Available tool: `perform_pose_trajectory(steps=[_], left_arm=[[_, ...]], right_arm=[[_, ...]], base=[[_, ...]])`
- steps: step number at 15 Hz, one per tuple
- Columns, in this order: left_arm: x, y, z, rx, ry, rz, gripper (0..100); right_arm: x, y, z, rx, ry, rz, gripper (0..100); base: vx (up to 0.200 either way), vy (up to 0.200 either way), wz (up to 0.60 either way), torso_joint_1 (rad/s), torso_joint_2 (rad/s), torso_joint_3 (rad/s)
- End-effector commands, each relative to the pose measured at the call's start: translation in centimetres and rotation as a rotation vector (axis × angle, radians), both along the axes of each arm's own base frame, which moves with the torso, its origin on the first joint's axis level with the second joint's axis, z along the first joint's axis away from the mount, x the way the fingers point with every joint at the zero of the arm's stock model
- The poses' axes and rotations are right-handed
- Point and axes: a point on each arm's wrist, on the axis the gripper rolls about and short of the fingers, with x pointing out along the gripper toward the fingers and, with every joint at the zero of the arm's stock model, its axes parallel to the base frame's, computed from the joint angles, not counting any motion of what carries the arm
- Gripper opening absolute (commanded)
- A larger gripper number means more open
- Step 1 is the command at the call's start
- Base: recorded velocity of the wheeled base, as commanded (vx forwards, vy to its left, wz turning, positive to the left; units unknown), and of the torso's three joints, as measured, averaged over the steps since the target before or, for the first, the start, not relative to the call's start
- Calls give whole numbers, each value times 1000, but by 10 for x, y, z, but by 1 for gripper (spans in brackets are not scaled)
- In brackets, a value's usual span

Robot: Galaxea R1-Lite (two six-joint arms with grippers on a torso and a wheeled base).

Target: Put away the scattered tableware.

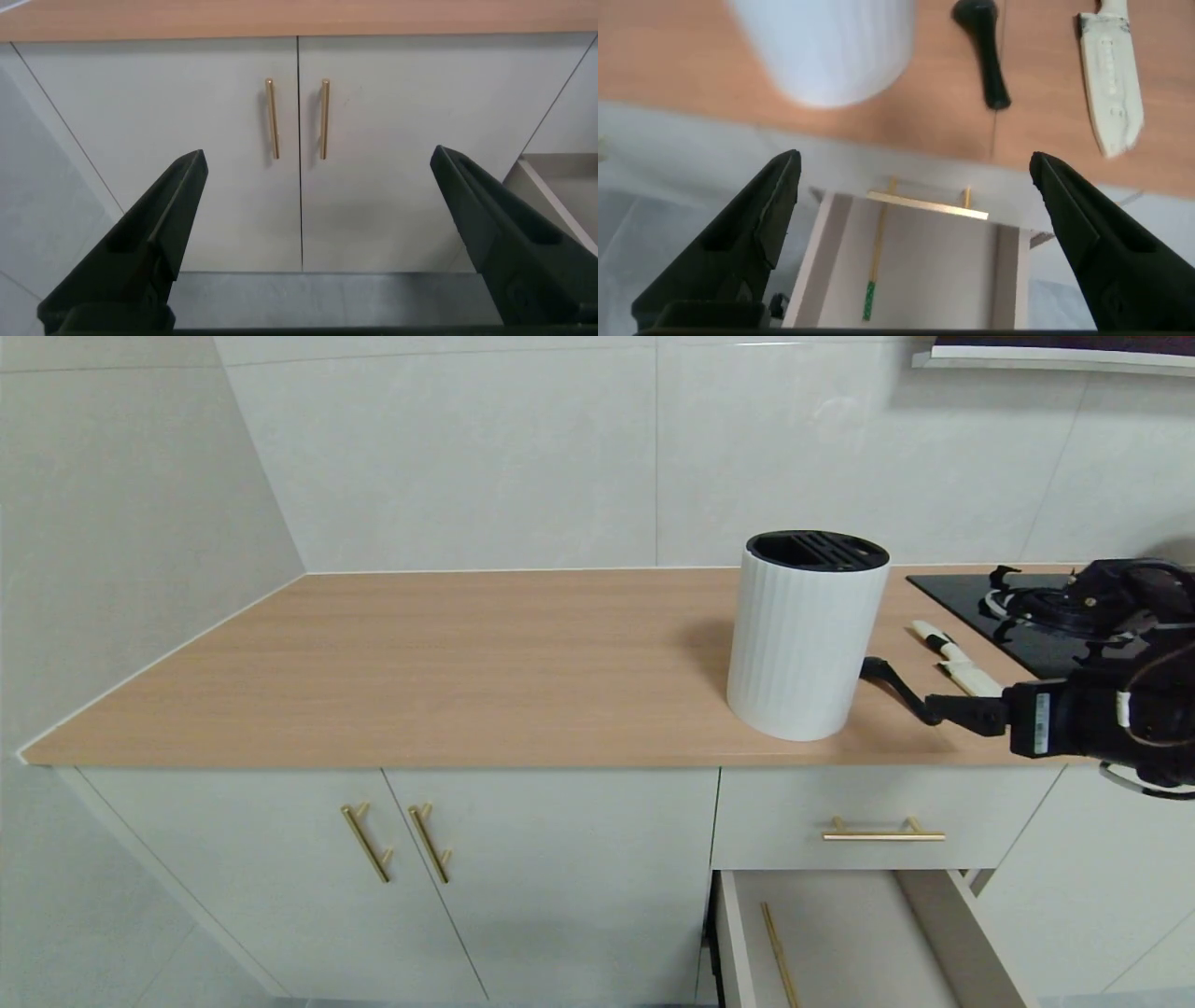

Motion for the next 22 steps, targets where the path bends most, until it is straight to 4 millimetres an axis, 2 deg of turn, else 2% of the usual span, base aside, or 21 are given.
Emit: perform_pose_trajectory(steps=[1, 4, 8, 15, 22], left_arm=[[0, 0, 0, 0, 0, 0, 100], [0, 0, 0, 0, 0, 0, 100], [0, 0, 0, 0, 0, 0, 100], [0, 0, 0, 0, 0, 0, 100], [0, 0, 0, 0, 0, 0, 100]], right_arm=[[53, -6, -17, -15, 65, -55, 100], [78, -13, -38, -117, 81, -47, 100], [107, -30, -66, -112, 70, -51, 100], [112, -32, -70, -82, 63, -4, 100], [125, -31, -84, -69, 27, 4, 100]], base=[[0, 0, 0, 0, 0, 0], [0, 0, 0, 0, 0, 0], [0, 0, 0, 0, 0, 0], [0, 0, 0, 0, 0, 0], [0, 0, 0, 0, 0, 0]])
